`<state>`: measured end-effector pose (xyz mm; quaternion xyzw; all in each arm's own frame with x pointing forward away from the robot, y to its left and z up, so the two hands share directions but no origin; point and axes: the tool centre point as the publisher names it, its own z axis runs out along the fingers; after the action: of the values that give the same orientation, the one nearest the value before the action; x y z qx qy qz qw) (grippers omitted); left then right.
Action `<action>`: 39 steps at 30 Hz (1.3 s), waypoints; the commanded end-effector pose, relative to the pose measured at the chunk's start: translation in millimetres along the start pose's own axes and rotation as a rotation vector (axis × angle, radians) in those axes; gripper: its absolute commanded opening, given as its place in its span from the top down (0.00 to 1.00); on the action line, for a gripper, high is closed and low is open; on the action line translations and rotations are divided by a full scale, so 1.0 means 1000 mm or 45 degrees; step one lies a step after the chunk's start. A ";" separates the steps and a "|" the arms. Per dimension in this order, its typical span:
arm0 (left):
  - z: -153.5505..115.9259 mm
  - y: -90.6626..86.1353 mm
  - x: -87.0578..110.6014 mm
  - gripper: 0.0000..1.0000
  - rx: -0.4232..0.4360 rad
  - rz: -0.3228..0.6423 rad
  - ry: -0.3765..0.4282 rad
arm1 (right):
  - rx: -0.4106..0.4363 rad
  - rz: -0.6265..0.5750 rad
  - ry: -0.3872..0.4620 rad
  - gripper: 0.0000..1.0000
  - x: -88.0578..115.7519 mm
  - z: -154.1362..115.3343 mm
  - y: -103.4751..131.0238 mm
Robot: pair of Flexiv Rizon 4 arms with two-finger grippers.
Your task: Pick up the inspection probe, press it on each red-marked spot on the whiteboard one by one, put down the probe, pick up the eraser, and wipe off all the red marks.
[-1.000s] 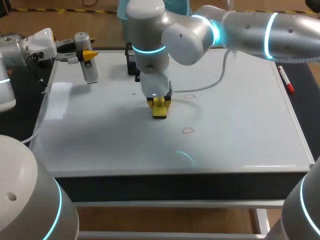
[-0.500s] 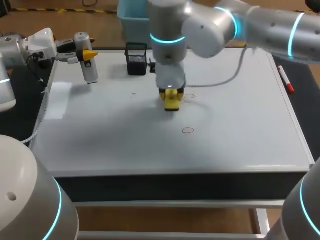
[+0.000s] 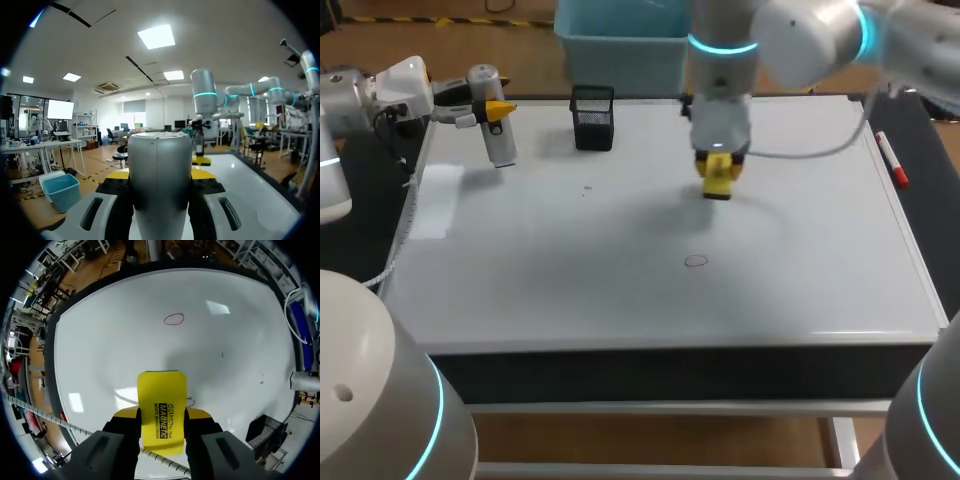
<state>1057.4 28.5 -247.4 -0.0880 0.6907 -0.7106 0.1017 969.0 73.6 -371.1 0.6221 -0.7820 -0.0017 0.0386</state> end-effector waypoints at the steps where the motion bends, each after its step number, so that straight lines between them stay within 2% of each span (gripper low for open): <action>1: 0.000 -0.001 -0.001 1.00 0.001 0.000 0.001 | -0.029 0.025 -0.004 1.00 0.036 -0.002 -0.016; 6: 0.000 -0.001 -0.001 1.00 0.001 0.000 0.001 | -0.027 0.074 0.075 1.00 0.054 -0.001 -0.028; 19: 0.000 -0.001 -0.001 1.00 0.001 0.000 0.001 | -0.027 0.074 0.075 1.00 0.054 -0.001 -0.028; 21: 0.000 -0.001 -0.001 1.00 0.001 0.000 0.001 | -0.036 0.057 0.053 1.00 0.047 0.003 -0.019; 23: 0.000 -0.001 -0.001 1.00 0.001 0.000 0.001 | -0.076 0.074 0.009 1.00 0.047 0.007 -0.021; 30: 0.000 -0.001 -0.001 1.00 0.001 0.000 0.001 | -0.043 0.217 0.036 1.00 0.071 0.004 -0.051; 32: 0.000 -0.001 -0.001 1.00 0.001 0.000 0.001 | -0.050 0.252 0.013 1.00 0.079 0.002 -0.060; 39: 0.000 -0.001 -0.001 1.00 0.001 0.000 0.001 | -0.045 0.421 0.013 1.00 0.113 0.004 -0.093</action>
<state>1057.3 28.5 -247.3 -0.0880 0.6906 -0.7106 0.1017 1025.6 -45.8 -373.0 0.4893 -0.8706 0.0014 0.0520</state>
